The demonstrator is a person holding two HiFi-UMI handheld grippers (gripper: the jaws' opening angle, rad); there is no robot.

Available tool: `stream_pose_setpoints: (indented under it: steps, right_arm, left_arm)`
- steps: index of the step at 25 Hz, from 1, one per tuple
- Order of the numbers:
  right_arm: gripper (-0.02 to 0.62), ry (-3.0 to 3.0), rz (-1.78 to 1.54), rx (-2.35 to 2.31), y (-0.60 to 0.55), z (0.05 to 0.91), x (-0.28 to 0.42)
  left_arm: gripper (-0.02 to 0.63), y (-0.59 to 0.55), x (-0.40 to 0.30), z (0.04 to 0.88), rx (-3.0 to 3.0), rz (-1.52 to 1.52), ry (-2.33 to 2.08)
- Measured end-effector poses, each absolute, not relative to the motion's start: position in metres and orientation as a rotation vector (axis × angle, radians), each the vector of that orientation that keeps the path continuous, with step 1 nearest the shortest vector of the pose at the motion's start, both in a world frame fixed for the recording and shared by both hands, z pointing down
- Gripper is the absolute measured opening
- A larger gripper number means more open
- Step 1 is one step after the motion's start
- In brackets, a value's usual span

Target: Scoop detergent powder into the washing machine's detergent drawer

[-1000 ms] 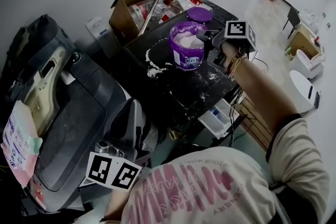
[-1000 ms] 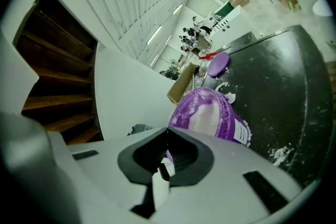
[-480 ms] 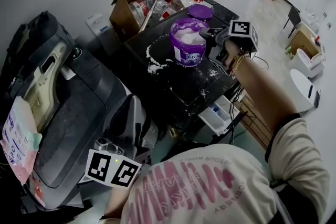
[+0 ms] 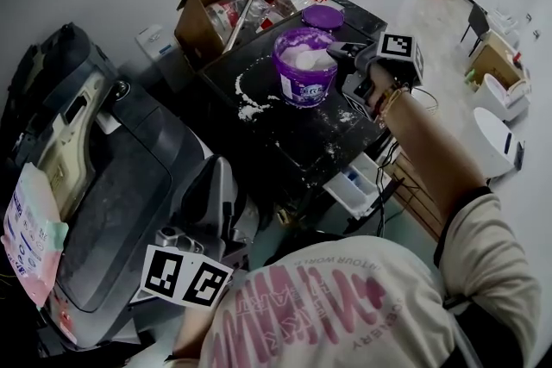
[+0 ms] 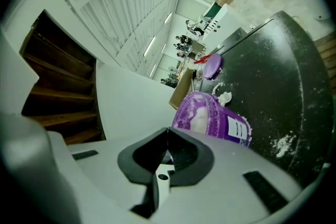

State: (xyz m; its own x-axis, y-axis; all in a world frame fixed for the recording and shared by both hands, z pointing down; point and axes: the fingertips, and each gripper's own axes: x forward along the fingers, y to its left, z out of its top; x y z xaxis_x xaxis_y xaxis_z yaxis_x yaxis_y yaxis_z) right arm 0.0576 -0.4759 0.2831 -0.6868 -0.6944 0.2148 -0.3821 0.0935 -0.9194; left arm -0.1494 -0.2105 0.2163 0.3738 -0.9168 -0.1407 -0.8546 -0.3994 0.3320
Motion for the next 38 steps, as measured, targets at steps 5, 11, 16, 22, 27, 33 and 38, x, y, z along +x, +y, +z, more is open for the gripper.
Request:
stream_pose_setpoints:
  steps: [5, 11, 16, 22, 27, 33, 38]
  right_arm:
    - [0.0, 2.023, -1.601, -1.05, -0.475, 0.271, 0.073]
    - [0.0, 1.966, -1.566, -1.016, -0.463, 0.259, 0.092]
    - [0.0, 1.94, -1.549, -0.985, -0.442, 0.255, 0.104]
    - [0.0, 1.919, -1.504, -0.962, -0.403, 0.249, 0.117]
    - [0.0, 1.838, -1.484, -0.924, -0.363, 0.257, 0.13]
    - [0.001, 1.786, -1.47, -0.965, -0.305, 0.286, 0.144]
    - [0.001, 1.715, -1.501, -1.065, -0.259, 0.33, 0.166]
  left_arm:
    - [0.003, -0.209, -0.148, 0.216, 2.434, -0.457, -1.566]
    - [0.003, -0.207, -0.145, 0.215, 2.454, -0.449, -1.54]
    - [0.002, -0.205, -0.137, 0.215, 2.484, -0.446, -1.487]
    - [0.002, -0.202, -0.131, 0.218, 2.513, -0.436, -1.403]
    - [0.002, -0.197, -0.12, 0.218, 2.557, -0.437, -1.31]
    - [0.002, -0.188, -0.102, 0.227, 2.602, -0.417, -1.183]
    - [0.002, -0.18, -0.083, 0.253, 2.584, -0.36, -1.073]
